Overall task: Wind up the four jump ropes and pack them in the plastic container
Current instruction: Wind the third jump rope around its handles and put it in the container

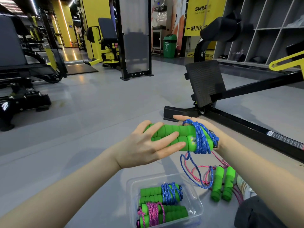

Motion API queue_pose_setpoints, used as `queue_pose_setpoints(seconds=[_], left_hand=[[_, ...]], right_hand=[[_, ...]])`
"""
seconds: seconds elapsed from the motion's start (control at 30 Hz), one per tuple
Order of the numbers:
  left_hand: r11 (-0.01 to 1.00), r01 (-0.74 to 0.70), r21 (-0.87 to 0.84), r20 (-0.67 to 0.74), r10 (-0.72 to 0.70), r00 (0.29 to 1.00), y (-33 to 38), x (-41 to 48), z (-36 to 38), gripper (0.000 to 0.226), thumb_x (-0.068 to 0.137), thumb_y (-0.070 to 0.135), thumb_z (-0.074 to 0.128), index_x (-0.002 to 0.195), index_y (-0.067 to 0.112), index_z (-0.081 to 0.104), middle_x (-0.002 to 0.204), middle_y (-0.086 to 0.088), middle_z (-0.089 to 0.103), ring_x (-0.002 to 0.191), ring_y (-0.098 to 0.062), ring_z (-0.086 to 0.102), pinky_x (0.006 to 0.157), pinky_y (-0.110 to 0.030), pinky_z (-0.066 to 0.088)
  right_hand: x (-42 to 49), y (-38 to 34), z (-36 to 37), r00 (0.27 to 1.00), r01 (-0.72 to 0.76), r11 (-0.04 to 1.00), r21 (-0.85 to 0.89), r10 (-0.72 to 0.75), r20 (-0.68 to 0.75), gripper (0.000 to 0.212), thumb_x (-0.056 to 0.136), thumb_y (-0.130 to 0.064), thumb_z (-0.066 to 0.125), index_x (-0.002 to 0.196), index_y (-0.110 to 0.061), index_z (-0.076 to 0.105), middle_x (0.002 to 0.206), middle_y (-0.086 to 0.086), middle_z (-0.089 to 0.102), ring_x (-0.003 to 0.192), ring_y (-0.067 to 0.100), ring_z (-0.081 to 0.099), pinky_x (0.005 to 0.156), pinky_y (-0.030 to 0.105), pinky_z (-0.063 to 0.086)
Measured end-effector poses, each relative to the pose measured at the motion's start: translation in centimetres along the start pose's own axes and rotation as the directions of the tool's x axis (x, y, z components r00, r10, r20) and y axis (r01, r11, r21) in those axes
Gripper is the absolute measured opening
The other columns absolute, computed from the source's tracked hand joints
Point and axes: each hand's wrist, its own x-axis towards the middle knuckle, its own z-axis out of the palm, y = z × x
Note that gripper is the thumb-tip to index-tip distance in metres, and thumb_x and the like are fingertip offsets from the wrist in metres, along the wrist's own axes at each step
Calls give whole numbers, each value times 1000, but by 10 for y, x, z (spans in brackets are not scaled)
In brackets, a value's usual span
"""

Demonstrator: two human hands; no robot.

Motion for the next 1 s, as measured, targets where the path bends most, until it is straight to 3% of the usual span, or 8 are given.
queue_pose_setpoints(seconds=[0.07,0.17,0.3,0.37,0.57,0.77,0.9,1.0], left_hand=[[1000,9,15,-17,-8,1000,0,-2,1,33,99,12,43,131,21,44,125,-4,49,97,-35,52,72,-42,46],[998,27,50,-35,-25,999,-2,-8,5,36,97,16,49,132,23,44,126,-3,49,100,-36,52,73,-43,45],[992,51,117,-29,-48,998,-4,-17,9,39,96,15,50,134,23,44,127,-4,49,100,-36,51,75,-45,43],[983,74,169,-18,-72,997,-10,-21,10,40,96,11,49,134,22,46,127,-5,50,98,-37,52,75,-45,42],[965,104,241,78,-126,989,-30,-48,9,36,96,9,46,130,18,50,117,-8,64,88,-38,63,71,-43,44],[962,51,267,183,-103,978,-31,-61,12,39,94,8,45,132,17,49,114,-7,66,88,-38,61,68,-43,47],[976,-22,216,216,-26,976,-25,-66,13,45,93,5,41,136,17,45,120,-8,58,91,-39,58,70,-43,46],[991,-40,127,170,18,985,-16,-59,13,42,95,4,41,135,18,45,121,-8,51,95,-39,55,70,-43,46]], right_hand=[[4,9,1,998,26,995,94,-32,62,30,92,-18,40,99,-7,68,75,16,68,62,29,68,54,34,56],[1,15,8,988,119,984,129,-130,83,30,81,-16,47,89,-4,74,78,19,70,63,31,68,52,35,56],[3,22,5,980,166,984,58,-171,100,23,58,-32,76,73,-14,73,67,1,65,52,14,54,53,23,41],[6,32,4,983,158,987,-11,-156,100,26,65,-36,69,79,-14,64,62,0,57,44,12,41,52,24,33],[4,42,34,991,137,902,-410,-121,64,23,95,-17,32,101,-8,53,51,5,45,37,14,31,49,27,39],[-19,16,54,995,98,425,-900,-45,87,16,90,-2,44,95,-12,57,44,-2,42,37,12,40,53,26,50],[-27,-9,56,949,138,-58,-989,-278,149,22,81,-5,51,84,-18,69,62,5,52,53,12,45,56,25,41],[-24,-13,51,882,207,-112,-972,-408,235,27,77,-2,54,84,-20,73,67,0,58,59,14,47,59,23,39]])
